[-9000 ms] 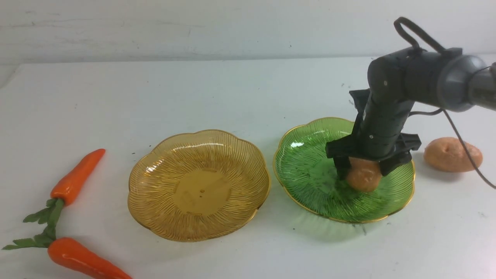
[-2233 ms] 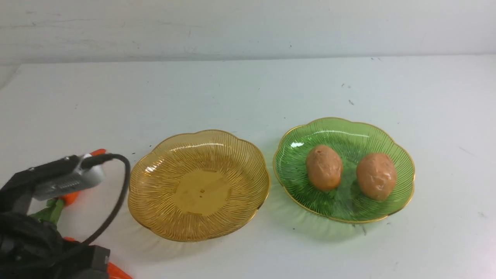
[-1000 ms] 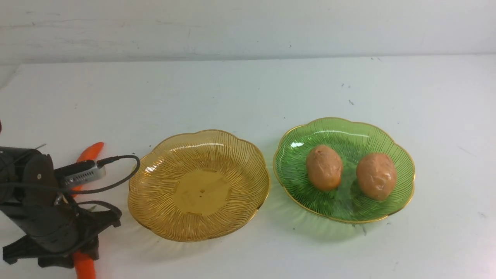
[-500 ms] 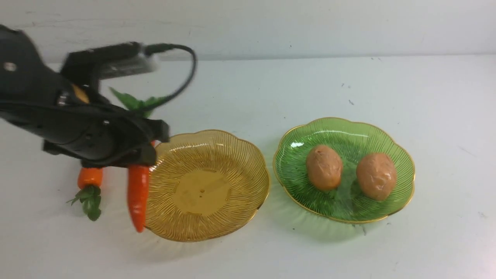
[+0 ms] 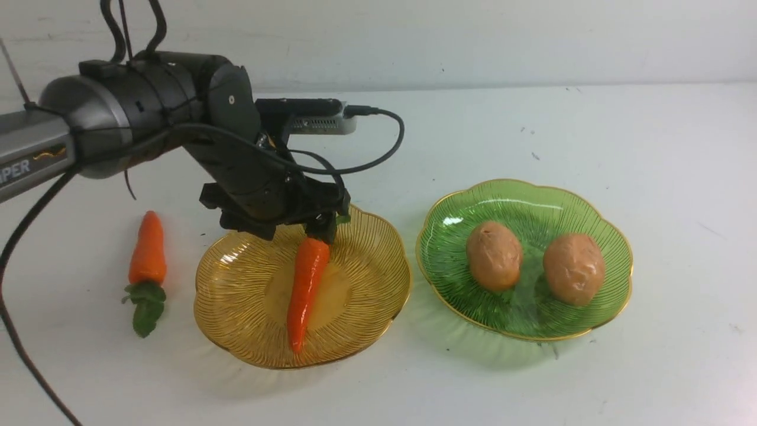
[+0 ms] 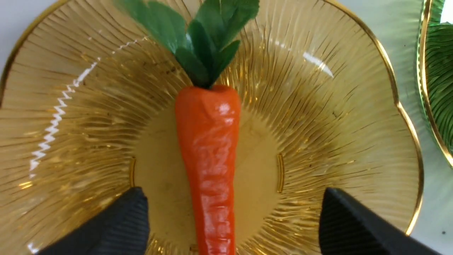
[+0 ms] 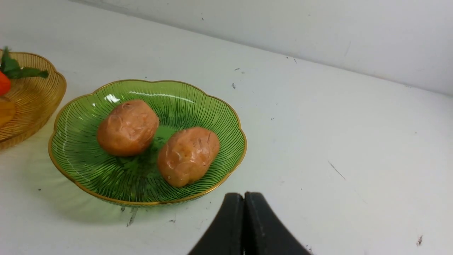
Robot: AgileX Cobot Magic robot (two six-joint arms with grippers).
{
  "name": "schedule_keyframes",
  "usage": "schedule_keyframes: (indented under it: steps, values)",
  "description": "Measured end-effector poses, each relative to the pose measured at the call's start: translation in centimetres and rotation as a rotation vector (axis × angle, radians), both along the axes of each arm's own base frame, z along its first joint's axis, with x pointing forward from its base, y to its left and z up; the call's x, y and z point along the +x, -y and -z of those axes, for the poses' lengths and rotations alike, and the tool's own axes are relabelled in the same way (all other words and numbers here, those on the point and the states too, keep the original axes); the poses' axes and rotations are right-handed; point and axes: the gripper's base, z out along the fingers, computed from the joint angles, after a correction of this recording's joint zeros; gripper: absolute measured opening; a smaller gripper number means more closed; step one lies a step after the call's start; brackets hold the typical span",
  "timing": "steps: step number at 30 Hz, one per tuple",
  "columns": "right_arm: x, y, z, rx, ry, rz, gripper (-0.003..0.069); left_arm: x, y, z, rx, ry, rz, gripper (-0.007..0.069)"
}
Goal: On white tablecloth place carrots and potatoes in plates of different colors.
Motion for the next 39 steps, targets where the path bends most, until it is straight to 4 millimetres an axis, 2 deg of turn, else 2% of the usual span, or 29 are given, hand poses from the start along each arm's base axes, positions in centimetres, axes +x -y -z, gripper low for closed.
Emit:
schedule_keyframes:
  steps: [2, 5, 7, 8, 10, 15, 21, 25, 29, 30, 32, 34, 39]
  values:
    - [0.0, 0.0, 0.0, 0.000, 0.000, 0.000, -0.0015, 0.0, -0.3, -1.2, 0.046, 0.004, 0.020, 0.0548]
    - [0.0, 0.0, 0.0, 0.000, 0.000, 0.000, -0.0015, -0.2, -2.0, -4.6, 0.228, 0.068, 0.053, 0.0299]
    - [0.0, 0.0, 0.0, 0.000, 0.000, 0.000, -0.0015, -0.6, -4.7, -6.3, 0.404, 0.070, 0.012, 0.0095]
    - [0.0, 0.0, 0.0, 0.000, 0.000, 0.000, -0.0015, -0.4, -6.3, -6.4, 0.449, 0.051, -0.029, 0.0048]
    - [0.0, 0.0, 0.0, 0.000, 0.000, 0.000, -0.0015, 0.1, -9.8, -5.9, 0.472, -0.013, -0.123, 0.0015]
    - [0.0, 0.0, 0.0, 0.000, 0.000, 0.000, -0.0015, 1.6, -16.3, -2.4, 0.318, -0.180, -0.312, 0.0017]
    - [0.0, 0.0, 0.0, 0.000, 0.000, 0.000, -0.0015, 2.2, -19.4, 0.4, 0.151, -0.284, -0.415, 0.0027]
    - [0.0, 0.0, 0.0, 0.000, 0.000, 0.000, -0.0015, 2.4, -19.5, 1.0, 0.085, -0.307, -0.434, 0.0075]
    - [0.0, 0.0, 0.0, 0.000, 0.000, 0.000, -0.0015, 2.7, -19.0, 0.9, 0.053, -0.281, -0.431, 0.0169]
    - [0.0, 0.0, 0.0, 0.000, 0.000, 0.000, -0.0015, 2.9, -18.8, 0.9, 0.050, -0.263, -0.431, 0.0201]
    - [0.0, 0.0, 0.0, 0.000, 0.000, 0.000, -0.0015, 3.5, -18.8, 1.1, 0.048, -0.208, -0.434, 0.0311]
    - [0.0, 0.0, 0.0, 0.000, 0.000, 0.000, -0.0015, 4.1, -18.9, 1.9, 0.050, -0.185, -0.437, 0.0413]
    - [0.0, 0.0, 0.0, 0.000, 0.000, 0.000, -0.0015, 4.9, -18.8, 5.0, 0.031, -0.255, -0.444, 0.0514]
